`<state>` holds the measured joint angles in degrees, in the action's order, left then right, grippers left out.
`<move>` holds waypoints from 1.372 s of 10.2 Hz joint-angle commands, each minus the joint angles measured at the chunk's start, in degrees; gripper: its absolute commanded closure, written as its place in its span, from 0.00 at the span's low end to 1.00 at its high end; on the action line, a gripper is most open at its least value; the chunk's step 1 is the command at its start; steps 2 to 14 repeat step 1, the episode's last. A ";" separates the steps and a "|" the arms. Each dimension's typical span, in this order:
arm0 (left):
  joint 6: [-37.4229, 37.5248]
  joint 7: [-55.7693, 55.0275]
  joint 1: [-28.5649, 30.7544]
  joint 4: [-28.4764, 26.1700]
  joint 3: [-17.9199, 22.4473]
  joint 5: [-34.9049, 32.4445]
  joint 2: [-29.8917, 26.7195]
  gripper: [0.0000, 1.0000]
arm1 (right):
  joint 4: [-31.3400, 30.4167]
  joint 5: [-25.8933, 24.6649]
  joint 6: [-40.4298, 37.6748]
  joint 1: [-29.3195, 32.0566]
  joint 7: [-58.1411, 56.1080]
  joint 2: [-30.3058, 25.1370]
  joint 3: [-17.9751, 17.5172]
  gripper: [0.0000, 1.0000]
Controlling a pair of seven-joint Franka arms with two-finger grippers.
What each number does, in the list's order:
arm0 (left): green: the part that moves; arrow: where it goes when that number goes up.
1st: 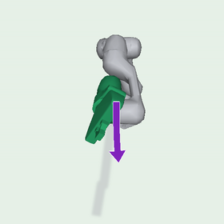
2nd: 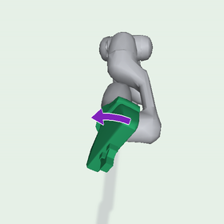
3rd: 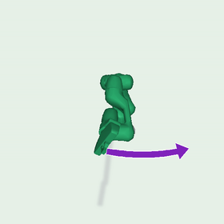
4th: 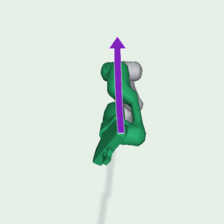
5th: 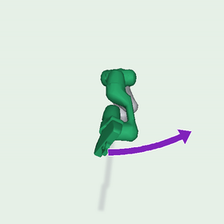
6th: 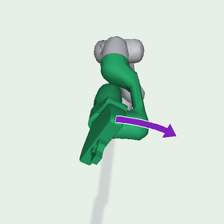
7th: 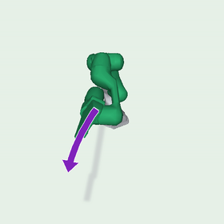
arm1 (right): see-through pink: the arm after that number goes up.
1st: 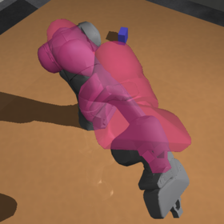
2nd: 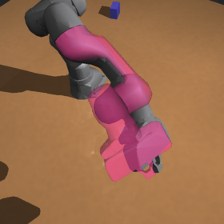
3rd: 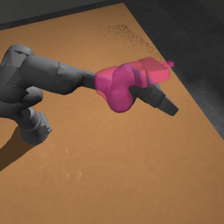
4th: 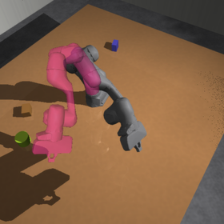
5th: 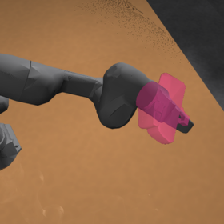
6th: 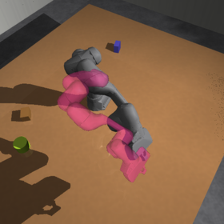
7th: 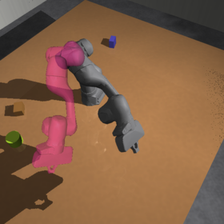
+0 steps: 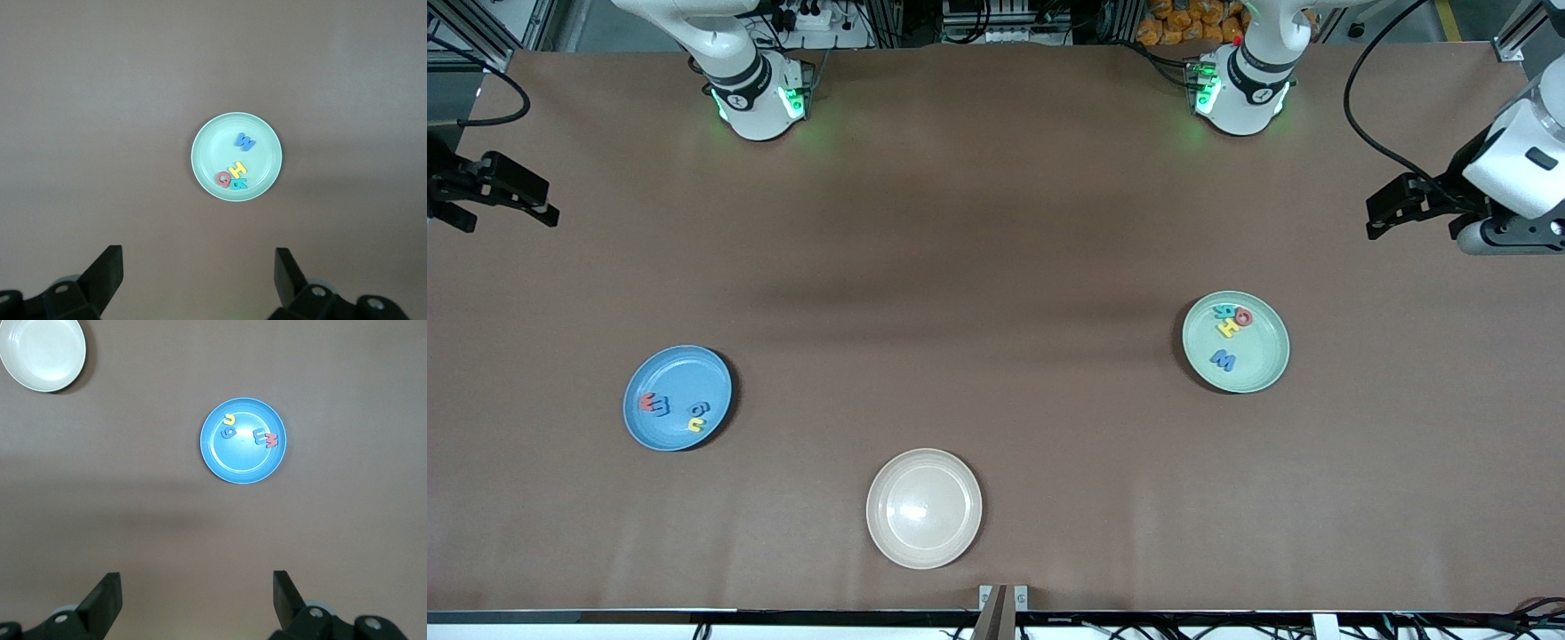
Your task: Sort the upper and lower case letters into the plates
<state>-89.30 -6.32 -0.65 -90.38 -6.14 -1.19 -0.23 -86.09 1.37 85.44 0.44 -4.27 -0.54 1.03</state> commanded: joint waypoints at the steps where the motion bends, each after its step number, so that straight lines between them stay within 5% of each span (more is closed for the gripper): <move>1: -0.34 -0.89 -1.11 -1.90 1.13 -0.31 -1.97 0.00 | 1.10 -0.41 -0.54 1.05 -0.65 0.71 -0.85 0.00; 14: -0.34 -0.89 -1.11 -1.90 1.13 -0.31 -1.97 0.00 | 1.10 -0.41 -0.54 1.05 -0.65 0.71 -0.85 0.00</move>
